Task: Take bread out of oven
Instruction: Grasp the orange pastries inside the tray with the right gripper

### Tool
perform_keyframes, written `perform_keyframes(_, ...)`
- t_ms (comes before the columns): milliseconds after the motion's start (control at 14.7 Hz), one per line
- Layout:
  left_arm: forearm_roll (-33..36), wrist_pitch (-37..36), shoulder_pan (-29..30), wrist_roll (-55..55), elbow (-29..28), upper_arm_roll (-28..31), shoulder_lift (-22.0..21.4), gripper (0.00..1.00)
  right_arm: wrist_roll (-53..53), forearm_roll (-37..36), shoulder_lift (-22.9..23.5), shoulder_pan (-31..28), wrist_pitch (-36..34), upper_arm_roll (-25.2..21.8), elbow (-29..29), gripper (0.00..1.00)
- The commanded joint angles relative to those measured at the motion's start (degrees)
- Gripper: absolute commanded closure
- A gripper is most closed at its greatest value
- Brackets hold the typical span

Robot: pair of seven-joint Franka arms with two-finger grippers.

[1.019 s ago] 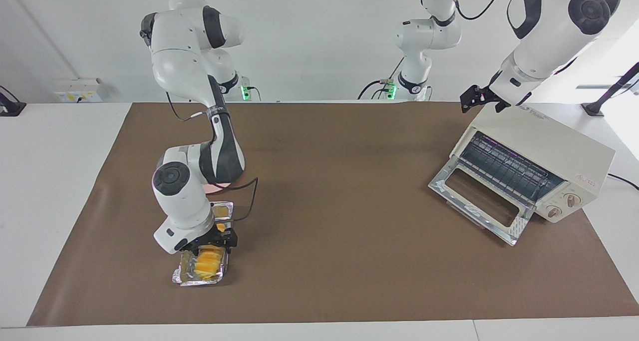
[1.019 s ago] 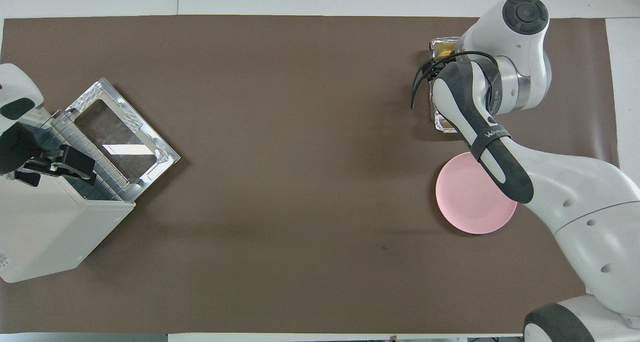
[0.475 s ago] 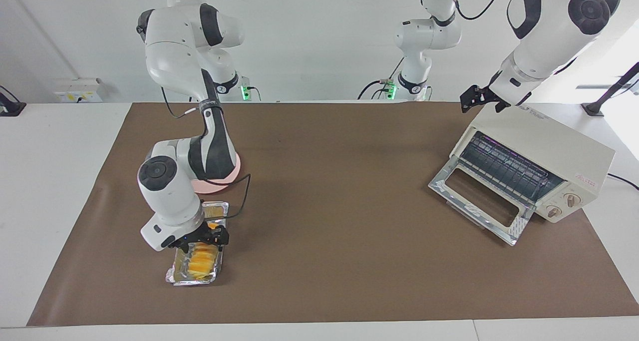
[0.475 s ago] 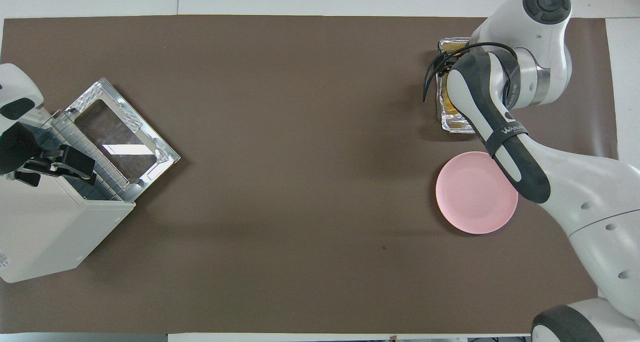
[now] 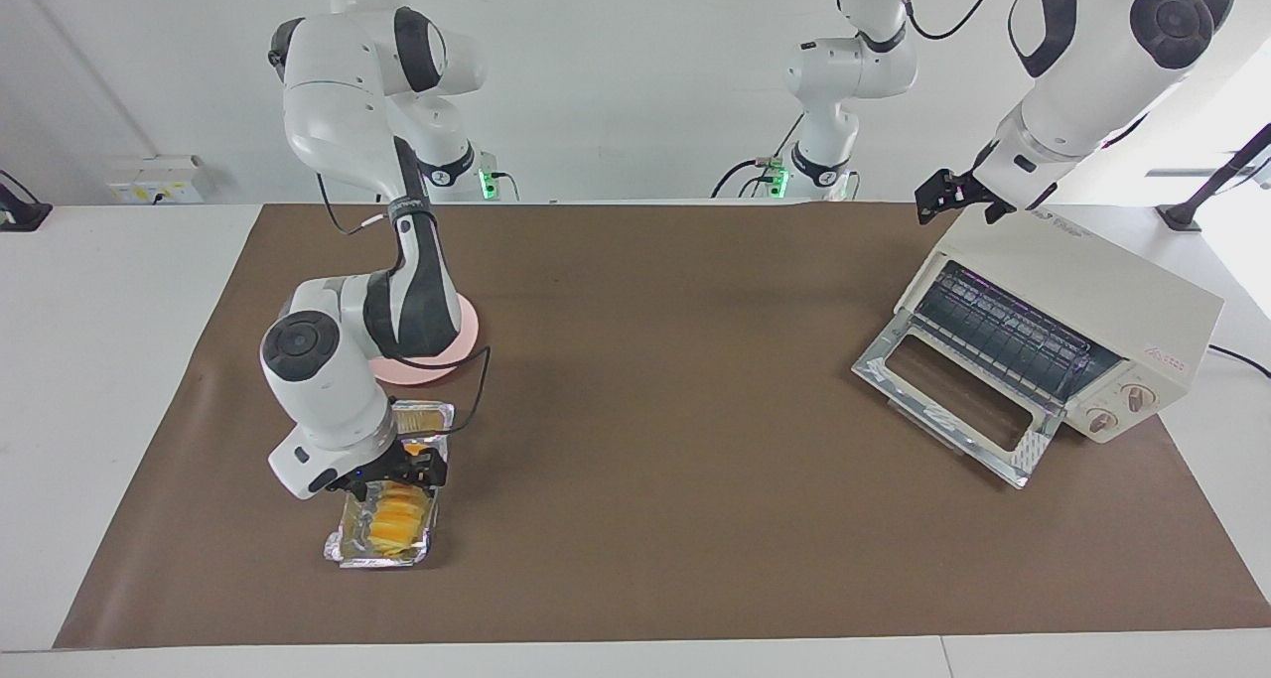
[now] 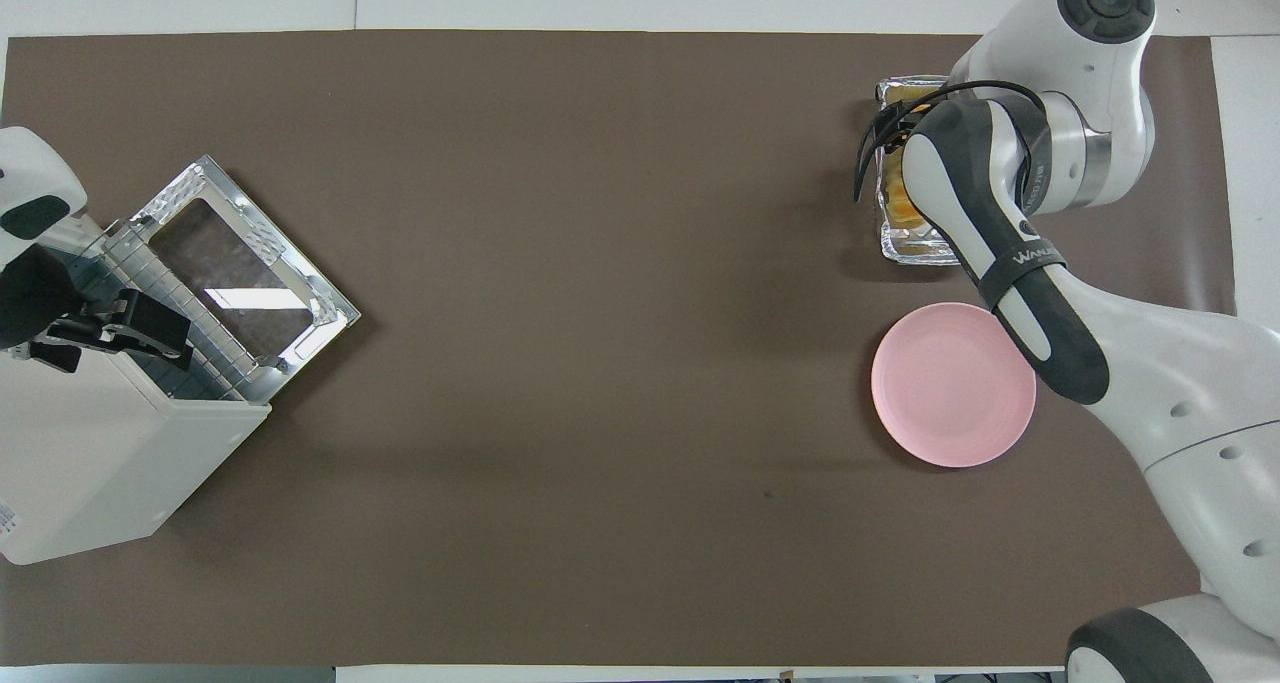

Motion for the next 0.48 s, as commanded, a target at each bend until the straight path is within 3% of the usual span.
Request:
perform_keyframes(0,0.9,1.0,0.7,0.3,-1.4,-0.5,-1.5,0.0,-0.1,-0.6,-0.5,0.1,1.7,0.2,-0.9,0.04)
perform_keyframes(408,0.9,1.0,0.7,0.3,-1.4,-0.5,-1.5,0.0,-0.1,-0.6,-1.0,-0.1,1.9,0.2,-2.7,0.05)
